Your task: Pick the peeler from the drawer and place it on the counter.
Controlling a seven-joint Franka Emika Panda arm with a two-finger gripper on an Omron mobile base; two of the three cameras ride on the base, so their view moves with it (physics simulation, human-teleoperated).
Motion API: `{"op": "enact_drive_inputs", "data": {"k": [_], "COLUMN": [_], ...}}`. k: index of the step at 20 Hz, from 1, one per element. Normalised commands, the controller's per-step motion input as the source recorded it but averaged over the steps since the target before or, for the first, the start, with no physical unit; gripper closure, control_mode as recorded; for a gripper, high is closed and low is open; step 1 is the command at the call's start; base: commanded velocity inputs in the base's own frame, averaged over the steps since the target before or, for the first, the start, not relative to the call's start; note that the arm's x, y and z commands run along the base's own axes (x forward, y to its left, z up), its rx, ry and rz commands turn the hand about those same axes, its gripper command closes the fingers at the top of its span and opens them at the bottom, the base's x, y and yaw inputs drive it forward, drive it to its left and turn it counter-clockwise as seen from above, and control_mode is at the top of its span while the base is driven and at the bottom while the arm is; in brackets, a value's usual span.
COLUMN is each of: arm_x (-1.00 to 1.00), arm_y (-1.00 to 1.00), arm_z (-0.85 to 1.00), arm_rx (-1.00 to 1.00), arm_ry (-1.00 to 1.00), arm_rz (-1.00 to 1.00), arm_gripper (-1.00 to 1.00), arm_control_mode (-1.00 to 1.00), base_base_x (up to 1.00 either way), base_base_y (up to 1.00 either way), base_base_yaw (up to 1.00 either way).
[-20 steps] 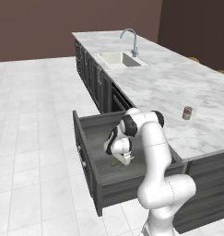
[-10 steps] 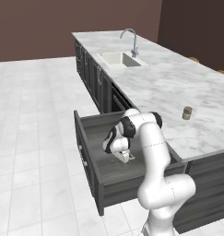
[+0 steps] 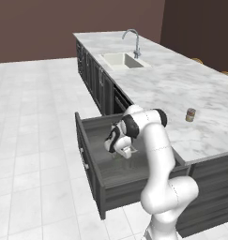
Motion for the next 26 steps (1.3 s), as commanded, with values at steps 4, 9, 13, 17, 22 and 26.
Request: {"op": "enact_drive_inputs", "data": {"k": [4,9,13,17,22,26], "arm_x": [0.0,0.0,-0.02,-0.11,-0.22,-0.45], "arm_y": [0.0,0.0,-0.1,-0.36,-0.58,-0.91], "arm_z": [1.0,1.0,1.0,1.0,1.0,1.0], "arm_rx": [-0.06,-0.05,0.0,0.0,0.0,0.0], "arm_ry": [-0.18,-0.17,-0.06,-0.01,0.0,0.0], "arm_rz": [0.0,0.0,0.0,0.01,0.05,0.02], "arm_gripper": [1.0,1.0,1.0,1.0,1.0,1.0], "arm_control_mode": [-1.0,-1.0,-1.0,-1.0,-1.0,-1.0], "base_base_x": [0.0,0.0,0.0,0.0,0.0,0.0], "base_base_y": [0.0,0.0,0.0,0.0,0.0,0.0], "base_base_yaw": [0.0,0.0,0.0,0.0,0.0,0.0]}}
